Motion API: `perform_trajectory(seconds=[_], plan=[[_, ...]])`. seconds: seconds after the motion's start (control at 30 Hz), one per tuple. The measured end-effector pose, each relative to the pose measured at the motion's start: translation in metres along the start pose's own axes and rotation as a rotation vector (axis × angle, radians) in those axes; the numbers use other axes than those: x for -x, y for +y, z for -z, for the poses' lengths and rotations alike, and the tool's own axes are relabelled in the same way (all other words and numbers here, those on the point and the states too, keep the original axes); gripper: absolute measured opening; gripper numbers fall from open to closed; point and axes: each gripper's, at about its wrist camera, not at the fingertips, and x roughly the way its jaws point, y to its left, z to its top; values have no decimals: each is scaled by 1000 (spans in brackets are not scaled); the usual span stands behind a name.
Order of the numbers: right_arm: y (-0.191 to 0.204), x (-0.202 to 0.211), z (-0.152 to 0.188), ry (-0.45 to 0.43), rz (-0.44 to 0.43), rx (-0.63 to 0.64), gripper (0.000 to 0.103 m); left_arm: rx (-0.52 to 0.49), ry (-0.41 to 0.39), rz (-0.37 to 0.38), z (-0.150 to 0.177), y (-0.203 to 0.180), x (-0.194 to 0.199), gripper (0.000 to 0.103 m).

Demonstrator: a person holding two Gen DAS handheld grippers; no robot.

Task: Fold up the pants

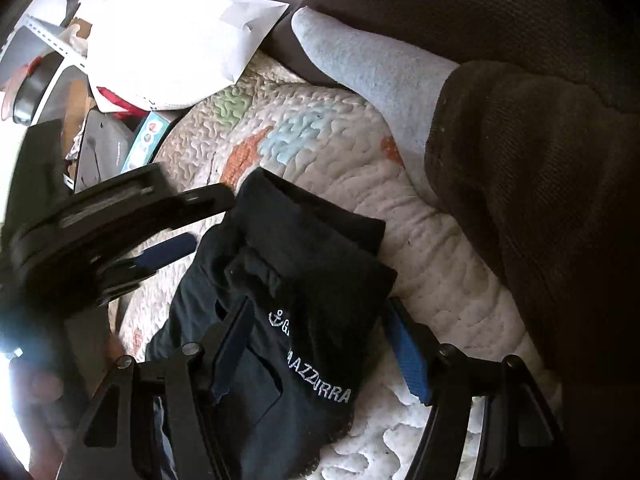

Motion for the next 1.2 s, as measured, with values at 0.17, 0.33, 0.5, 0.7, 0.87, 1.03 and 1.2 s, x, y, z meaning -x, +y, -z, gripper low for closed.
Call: perform_trajectory(seconds=[0.17, 0.33, 0.5, 0.7, 0.87, 1.03, 1.2], plan=[[1, -1, -1, -6, 5, -4, 73, -45, 50, 13, -12, -8, -20, 68], [2, 1, 2, -14, 11, 7, 73, -102, 87, -15, -10, -15, -34, 74], [5, 2, 3, 6, 5, 15, 64, -142, 92, -29, -6, -20, -37, 64], [-1, 7, -1, 50, -6, -42, 27, -269, 55, -22, -1, -29, -7, 29], [29, 27, 2, 20, -61, 49, 20, -254, -27, -32, 6, -10, 37, 27], [73, 49, 17, -7, -152, 201, 19, -143, -110, 6, 15, 36, 85, 27], [117, 59, 47, 5, -224, 369, 19, -37, -164, 40, 45, 87, 123, 27]])
